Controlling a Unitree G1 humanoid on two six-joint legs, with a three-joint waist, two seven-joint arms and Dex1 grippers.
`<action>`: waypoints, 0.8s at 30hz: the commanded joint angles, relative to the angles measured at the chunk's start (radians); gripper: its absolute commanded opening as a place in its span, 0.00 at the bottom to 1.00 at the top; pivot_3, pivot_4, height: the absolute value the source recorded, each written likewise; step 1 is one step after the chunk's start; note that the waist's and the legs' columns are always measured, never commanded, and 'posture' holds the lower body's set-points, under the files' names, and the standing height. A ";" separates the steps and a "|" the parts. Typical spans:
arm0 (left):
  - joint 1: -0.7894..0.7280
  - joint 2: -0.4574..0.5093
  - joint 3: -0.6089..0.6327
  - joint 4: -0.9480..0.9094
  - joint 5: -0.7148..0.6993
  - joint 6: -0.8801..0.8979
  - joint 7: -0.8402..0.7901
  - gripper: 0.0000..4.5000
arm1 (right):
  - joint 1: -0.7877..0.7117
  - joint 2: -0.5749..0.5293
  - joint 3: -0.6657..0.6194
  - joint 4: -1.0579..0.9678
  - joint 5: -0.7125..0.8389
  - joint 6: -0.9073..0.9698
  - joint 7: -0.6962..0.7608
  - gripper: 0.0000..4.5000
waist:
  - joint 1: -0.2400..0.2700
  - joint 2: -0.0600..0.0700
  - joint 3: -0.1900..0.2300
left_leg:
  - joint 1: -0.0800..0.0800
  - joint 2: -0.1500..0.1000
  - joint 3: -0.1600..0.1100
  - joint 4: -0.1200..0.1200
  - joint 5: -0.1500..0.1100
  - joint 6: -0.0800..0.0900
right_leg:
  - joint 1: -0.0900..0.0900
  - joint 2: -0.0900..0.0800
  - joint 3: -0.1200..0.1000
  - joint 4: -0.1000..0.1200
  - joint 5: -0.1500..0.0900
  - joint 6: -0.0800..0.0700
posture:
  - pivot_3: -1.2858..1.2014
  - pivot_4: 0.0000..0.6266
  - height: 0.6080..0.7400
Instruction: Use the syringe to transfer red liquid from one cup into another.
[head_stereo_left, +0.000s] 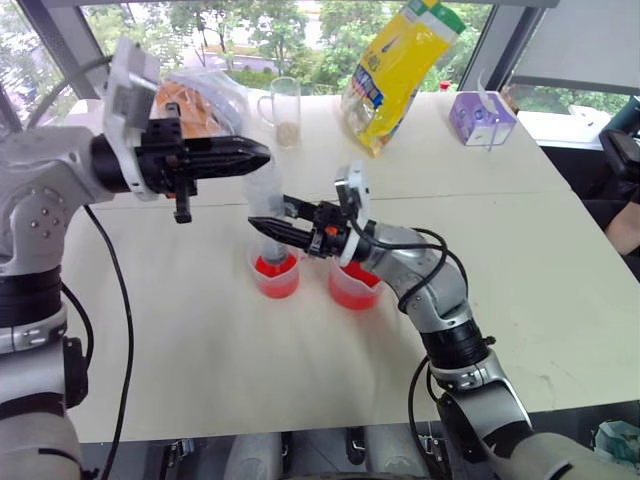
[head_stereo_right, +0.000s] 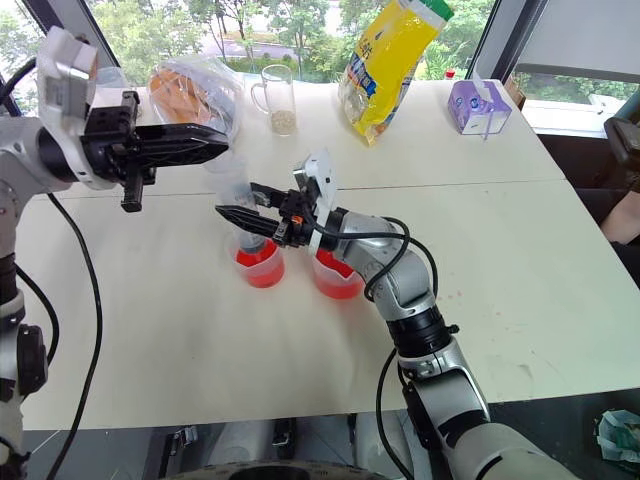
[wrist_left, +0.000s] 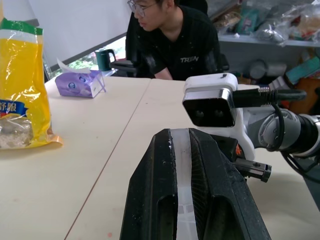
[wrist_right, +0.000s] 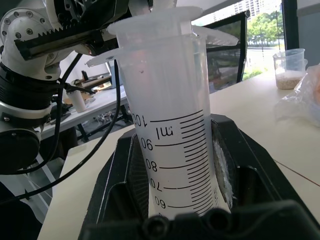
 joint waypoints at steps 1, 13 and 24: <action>0.048 -0.001 -0.098 -0.056 0.012 0.028 -0.039 0.01 | -0.100 0.014 -0.114 -0.123 0.056 -0.050 -0.052 0.31 | 0.000 0.000 0.000 | 0.000 0.000 0.000 0.000 0.000 0.000 | 0.000 0.000 0.000 0.000 0.000 0.000 | 0.52 0.24 1.00; -0.053 -0.051 -0.045 0.021 -0.007 0.086 0.049 0.46 | -0.044 0.046 -0.074 -0.104 0.074 -0.020 -0.049 0.31 | 0.000 0.000 0.000 | 0.000 0.000 0.000 0.000 0.000 0.000 | 0.000 0.000 0.000 0.000 0.000 0.000 | 0.52 0.24 1.00; -0.125 -0.009 0.000 0.127 0.014 0.045 0.024 0.99 | -0.023 0.048 -0.079 -0.113 0.089 0.004 -0.060 0.31 | 0.000 0.000 0.000 | 0.000 0.000 0.000 -0.001 0.000 0.000 | -0.001 0.000 0.000 0.000 0.000 0.000 | 0.52 0.24 1.00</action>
